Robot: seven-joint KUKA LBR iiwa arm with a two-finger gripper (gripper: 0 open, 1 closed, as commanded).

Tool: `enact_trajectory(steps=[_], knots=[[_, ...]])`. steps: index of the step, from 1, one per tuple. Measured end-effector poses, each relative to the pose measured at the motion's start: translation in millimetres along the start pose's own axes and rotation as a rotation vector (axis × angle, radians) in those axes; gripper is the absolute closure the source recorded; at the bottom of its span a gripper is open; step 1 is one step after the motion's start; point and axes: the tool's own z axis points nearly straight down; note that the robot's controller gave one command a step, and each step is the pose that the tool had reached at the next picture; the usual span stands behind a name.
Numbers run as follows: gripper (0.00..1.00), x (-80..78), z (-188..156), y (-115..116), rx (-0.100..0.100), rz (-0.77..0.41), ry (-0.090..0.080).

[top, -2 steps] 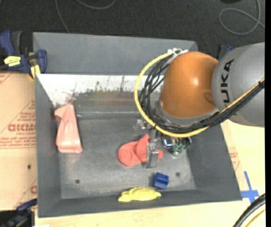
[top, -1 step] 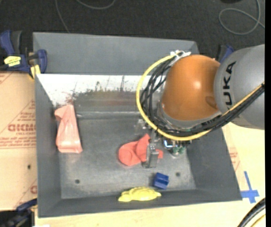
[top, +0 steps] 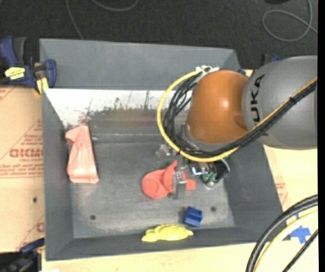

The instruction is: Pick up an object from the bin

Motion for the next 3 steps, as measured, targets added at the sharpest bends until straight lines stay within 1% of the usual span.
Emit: enact_trajectory(steps=[1, 2, 3], knots=[[0.0, -13.1, 14.5, -4.5, 0.001, -0.055, -0.002], [1.0, 22.9, 83.5, 6.8, 0.0, 0.052, -0.002], [1.0, 22.8, 83.4, 6.9, -0.001, 0.052, -0.002]])
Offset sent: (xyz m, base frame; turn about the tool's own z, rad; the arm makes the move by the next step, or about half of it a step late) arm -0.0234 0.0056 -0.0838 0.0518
